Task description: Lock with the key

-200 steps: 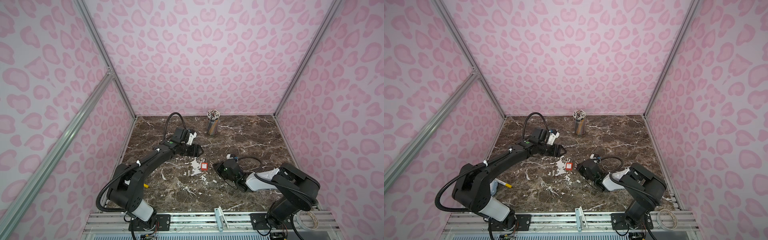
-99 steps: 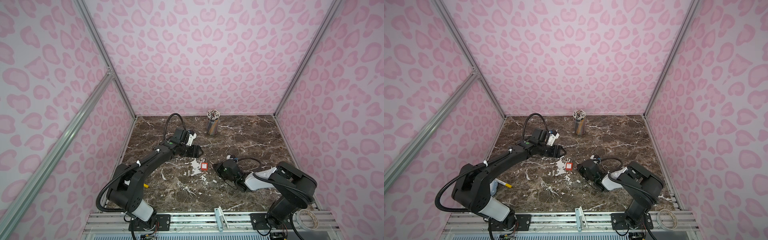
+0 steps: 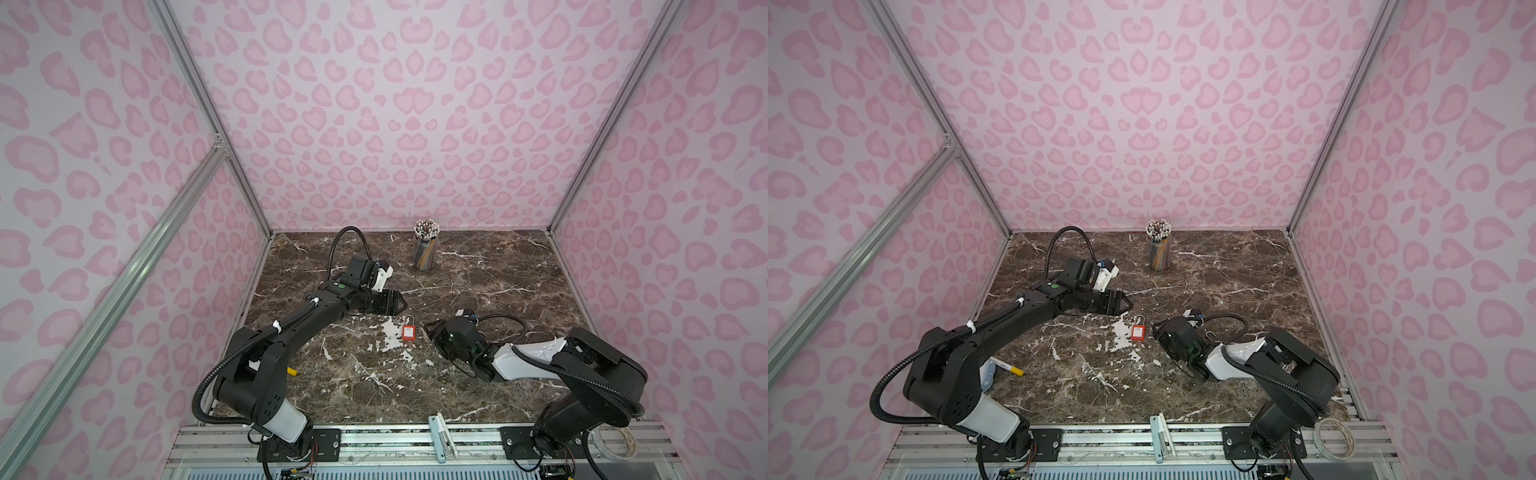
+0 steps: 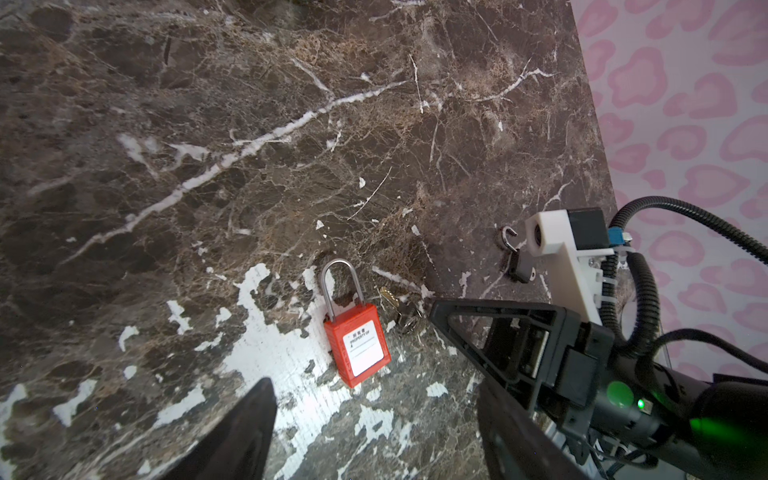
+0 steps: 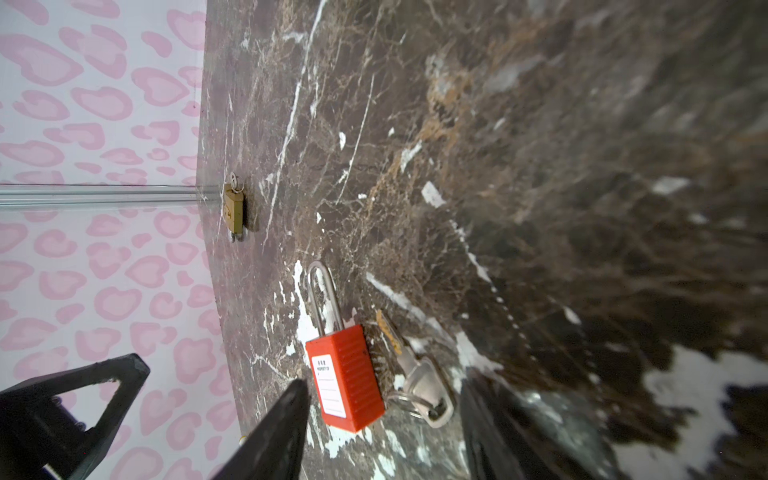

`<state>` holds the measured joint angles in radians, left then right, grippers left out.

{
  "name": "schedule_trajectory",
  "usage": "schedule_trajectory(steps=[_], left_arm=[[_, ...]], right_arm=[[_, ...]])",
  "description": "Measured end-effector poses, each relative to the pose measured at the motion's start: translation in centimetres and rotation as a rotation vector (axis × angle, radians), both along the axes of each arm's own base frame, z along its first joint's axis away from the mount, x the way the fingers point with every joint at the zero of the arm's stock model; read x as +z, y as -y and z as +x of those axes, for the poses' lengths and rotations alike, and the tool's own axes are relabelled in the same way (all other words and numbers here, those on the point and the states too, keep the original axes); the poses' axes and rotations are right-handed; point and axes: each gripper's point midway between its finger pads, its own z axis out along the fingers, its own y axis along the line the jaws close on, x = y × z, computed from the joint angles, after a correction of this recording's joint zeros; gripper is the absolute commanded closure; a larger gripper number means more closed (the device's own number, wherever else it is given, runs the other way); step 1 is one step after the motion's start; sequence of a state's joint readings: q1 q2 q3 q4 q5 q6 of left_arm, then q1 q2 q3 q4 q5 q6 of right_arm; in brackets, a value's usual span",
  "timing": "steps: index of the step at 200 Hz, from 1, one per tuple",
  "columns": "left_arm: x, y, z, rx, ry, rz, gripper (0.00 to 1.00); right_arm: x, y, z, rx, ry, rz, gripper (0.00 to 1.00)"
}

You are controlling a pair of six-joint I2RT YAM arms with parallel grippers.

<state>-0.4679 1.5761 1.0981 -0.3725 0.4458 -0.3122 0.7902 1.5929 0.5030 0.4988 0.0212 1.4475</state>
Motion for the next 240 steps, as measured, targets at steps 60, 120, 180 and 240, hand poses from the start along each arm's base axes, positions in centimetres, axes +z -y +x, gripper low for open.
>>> schedule_trajectory(steps=[60,120,180,240], left_arm=[[-0.1,-0.2,0.0,0.003,-0.002,0.001,0.22],[0.0,-0.2,0.0,0.003,-0.001,0.000,0.22],[0.2,-0.5,0.2,0.016,0.008,0.002,0.22],[0.6,-3.4,2.2,0.113,0.029,0.116,0.20]], right_arm=[[-0.1,-0.8,0.6,0.011,0.005,0.043,0.40],[0.0,-1.8,0.4,0.040,-0.009,0.098,0.40],[0.2,-1.4,0.0,0.036,-0.015,0.097,0.40],[3.3,-0.2,0.9,0.039,0.061,0.030,0.39]])
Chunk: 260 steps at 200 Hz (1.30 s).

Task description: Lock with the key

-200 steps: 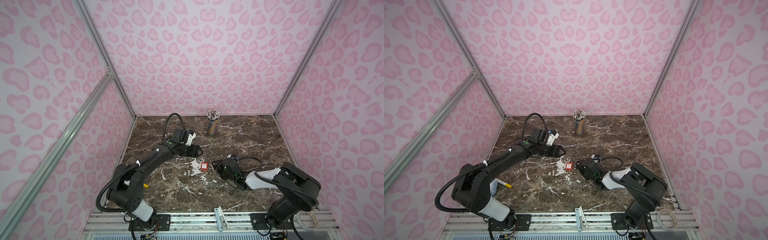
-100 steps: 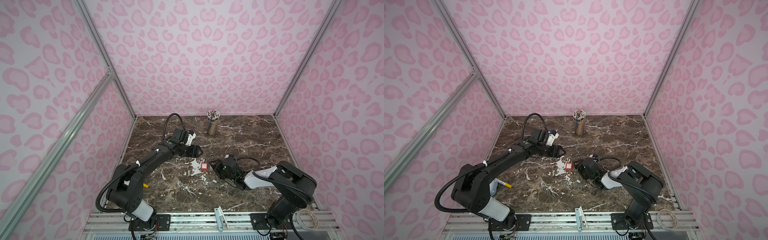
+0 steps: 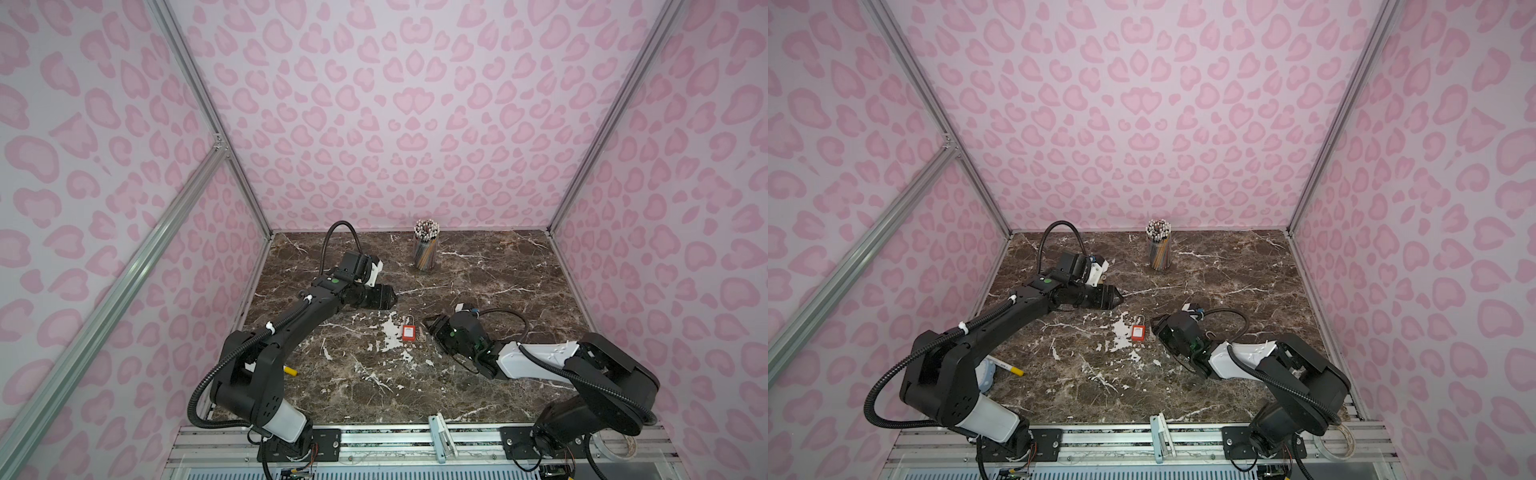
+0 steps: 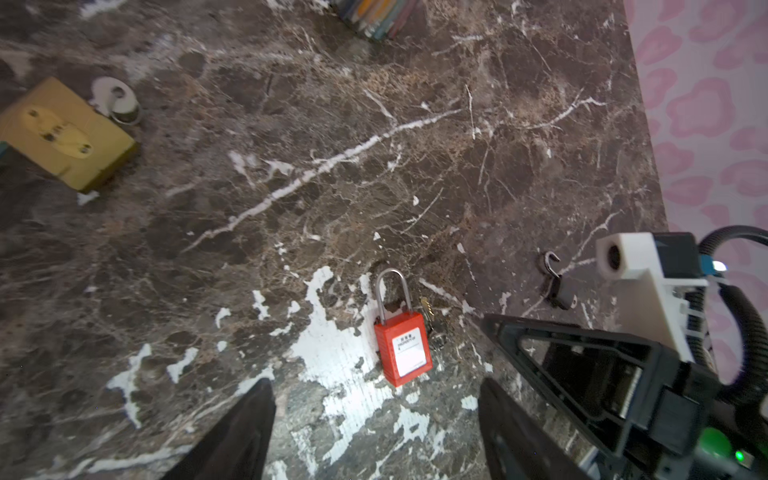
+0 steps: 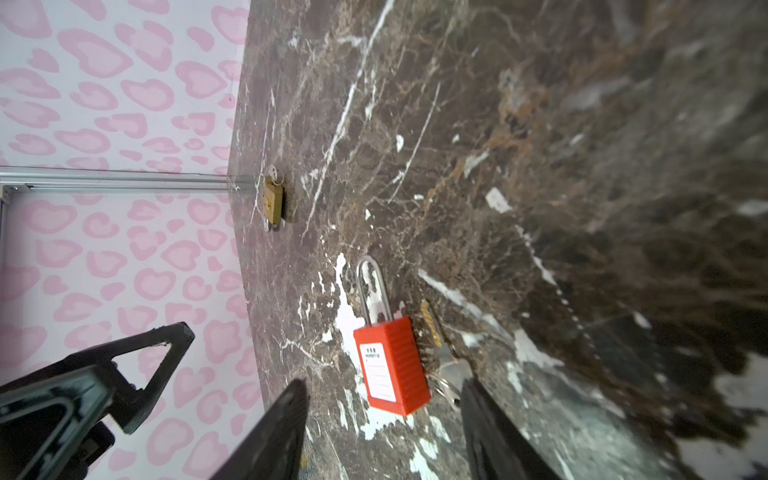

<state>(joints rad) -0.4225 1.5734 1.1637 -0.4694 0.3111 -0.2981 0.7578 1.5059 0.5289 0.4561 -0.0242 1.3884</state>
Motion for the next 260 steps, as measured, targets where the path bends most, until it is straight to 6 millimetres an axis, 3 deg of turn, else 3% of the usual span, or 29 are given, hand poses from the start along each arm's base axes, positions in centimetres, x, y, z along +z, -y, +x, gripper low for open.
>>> schedule_trajectory(steps=[64,111,173,214,260], left_arm=[[-3.2,-4.9,4.1,0.155,-0.061,0.162,0.19],[-6.0,-7.6,8.8,0.237,-0.140,0.164,0.20],[-7.5,-8.9,14.4,0.287,-0.132,0.158,0.20],[-9.0,-8.9,15.8,0.284,-0.145,0.160,0.20],[-10.2,-7.8,16.5,0.251,-0.172,0.102,0.22]], right_arm=[[2.4,4.3,1.8,-0.018,0.064,-0.116,0.39],[3.2,6.9,1.9,-0.043,0.072,-0.134,0.39],[3.7,10.1,2.0,-0.106,0.060,-0.142,0.39],[3.7,11.4,2.2,-0.131,0.053,-0.127,0.39],[3.6,11.5,2.3,-0.127,0.045,-0.119,0.39]])
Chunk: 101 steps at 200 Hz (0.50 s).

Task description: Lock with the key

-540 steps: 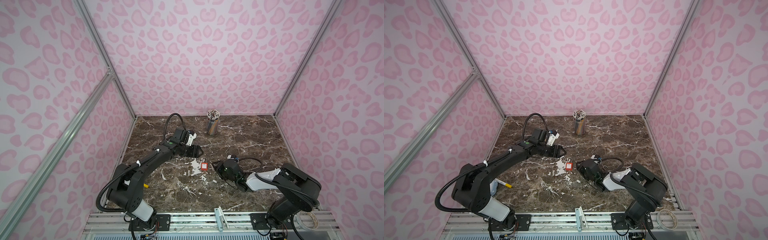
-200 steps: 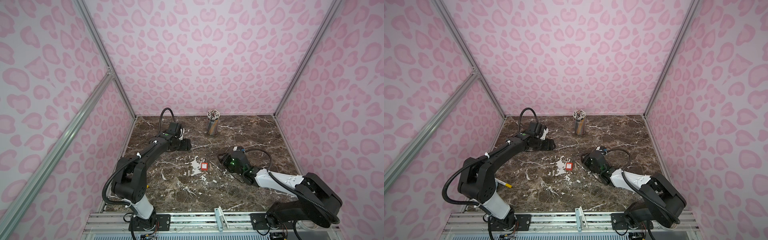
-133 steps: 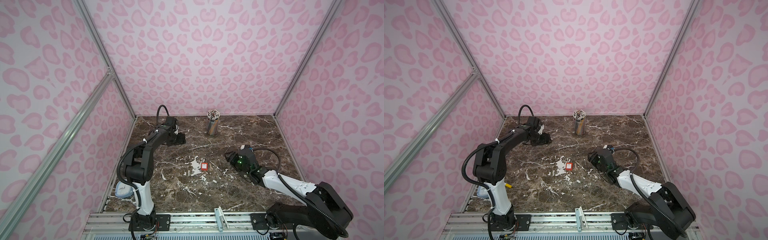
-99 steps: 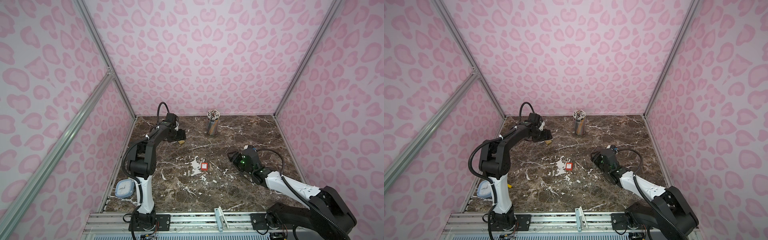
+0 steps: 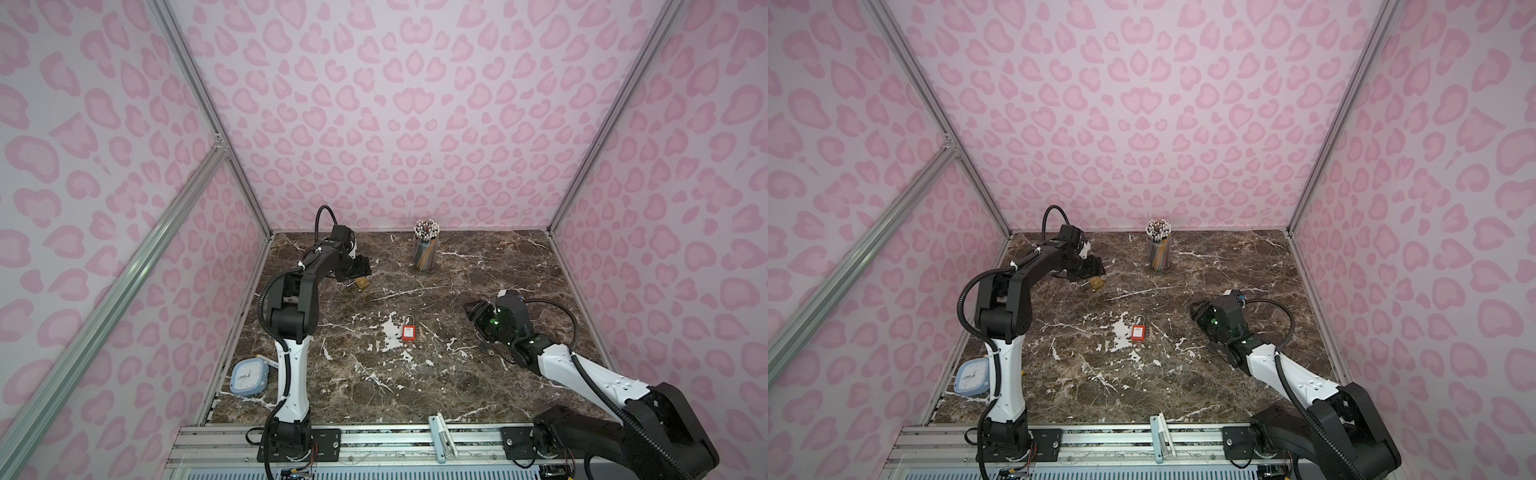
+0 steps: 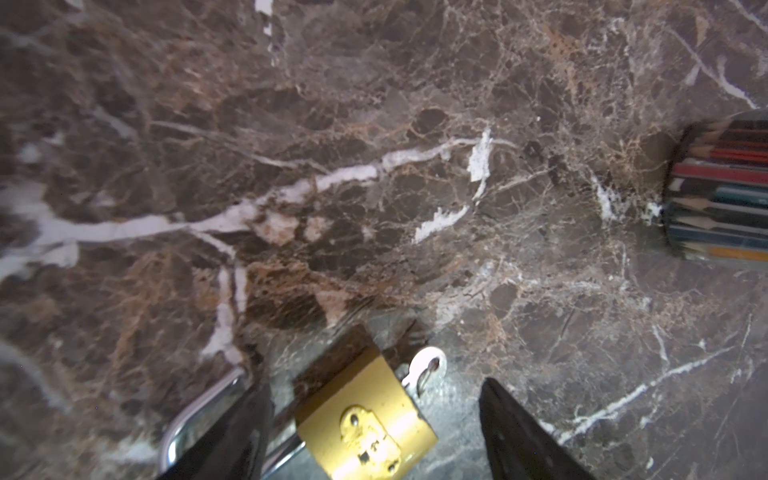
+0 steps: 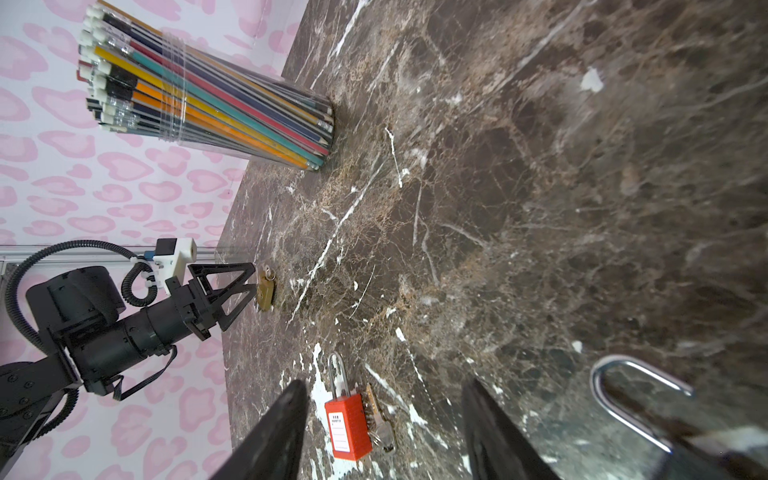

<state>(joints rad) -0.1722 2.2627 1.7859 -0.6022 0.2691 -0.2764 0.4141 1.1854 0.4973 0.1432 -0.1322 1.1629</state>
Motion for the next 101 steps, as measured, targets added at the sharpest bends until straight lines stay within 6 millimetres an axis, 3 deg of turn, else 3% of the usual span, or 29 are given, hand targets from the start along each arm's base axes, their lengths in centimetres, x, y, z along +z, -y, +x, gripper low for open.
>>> schedule_trajectory(steps=[69,101], left_arm=[[0.7,3.1,-0.3,-0.084,0.013,-0.115,0.23],[0.1,4.3,-0.9,-0.120,0.014,-0.145,0.23]], right_arm=[[-0.6,-0.1,0.0,0.014,-0.017,0.003,0.40],[-0.8,-0.2,0.1,0.031,-0.013,-0.014,0.40]])
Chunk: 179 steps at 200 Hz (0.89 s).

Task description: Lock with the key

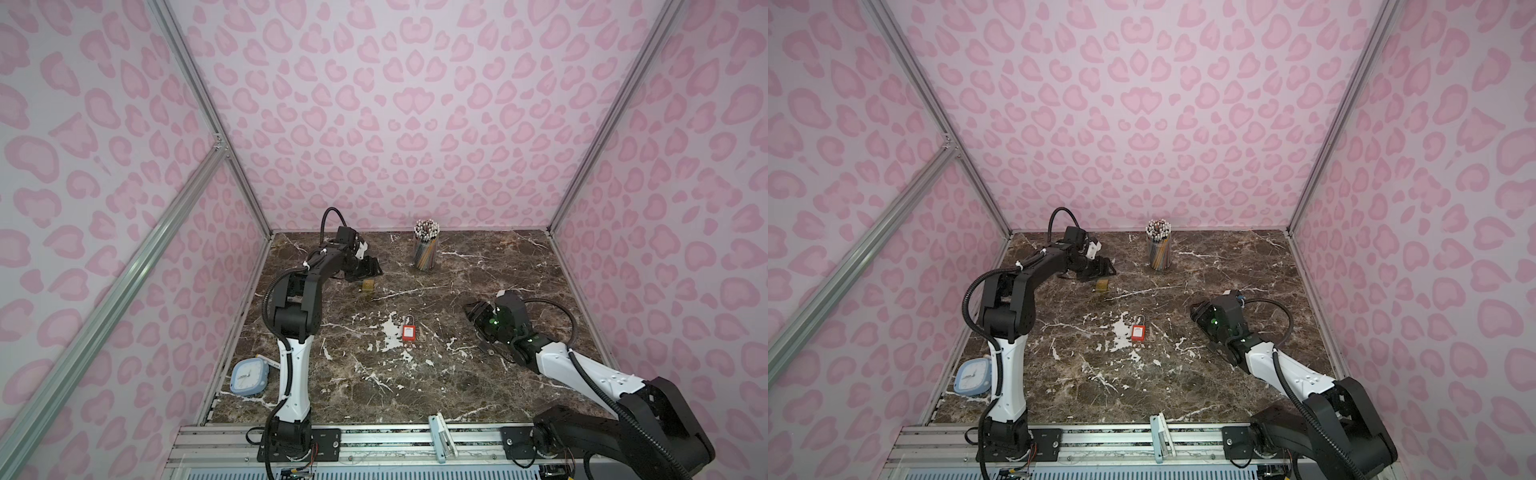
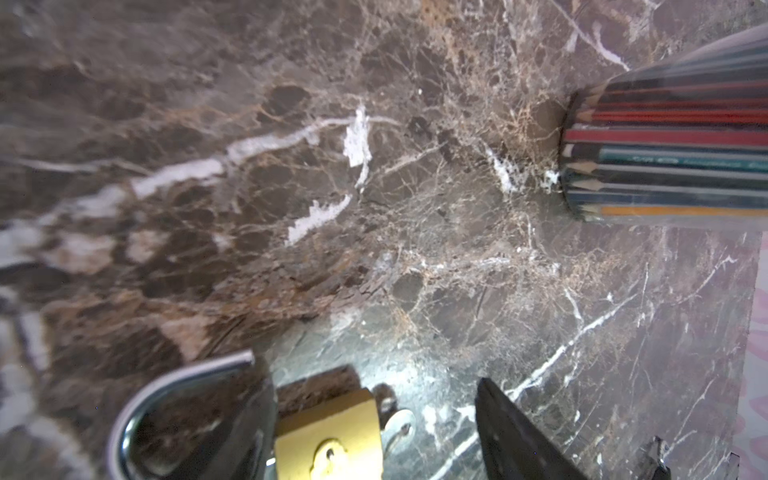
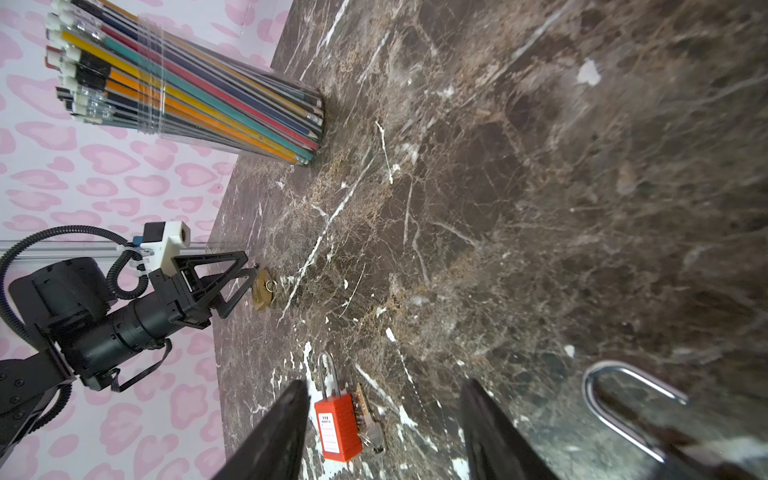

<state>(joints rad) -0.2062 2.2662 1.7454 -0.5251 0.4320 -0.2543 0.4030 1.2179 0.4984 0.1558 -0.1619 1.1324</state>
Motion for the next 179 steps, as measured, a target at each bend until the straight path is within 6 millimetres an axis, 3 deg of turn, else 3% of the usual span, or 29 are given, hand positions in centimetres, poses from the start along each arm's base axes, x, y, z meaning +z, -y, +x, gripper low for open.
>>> schedule_trajectory(steps=[39,75,93,115,144,179], left_arm=[[0.1,2.2,-1.7,-0.050,0.003,-0.016,0.24],[0.4,2.9,-3.2,-0.054,-0.019,-0.033,0.24],[1.5,3.0,-3.6,-0.048,-0.008,-0.042,0.24],[4.6,2.8,-3.0,-0.024,0.047,-0.068,0.24],[8.2,0.0,-1.7,0.068,0.106,-0.117,0.25],[9.6,-4.5,-2.8,0.193,0.094,-0.148,0.24]], right_arm=[[1.4,-1.0,1.1,0.099,0.057,-0.079,0.41],[2.3,-2.5,2.2,0.237,0.108,-0.196,0.42],[2.4,-4.2,2.7,0.348,0.135,-0.279,0.42],[2.5,-7.8,3.1,0.520,0.168,-0.394,0.41],[2.1,-12.9,4.6,0.722,0.177,-0.560,0.41],[1.2,-18.0,6.0,0.922,0.183,-0.652,0.40]])
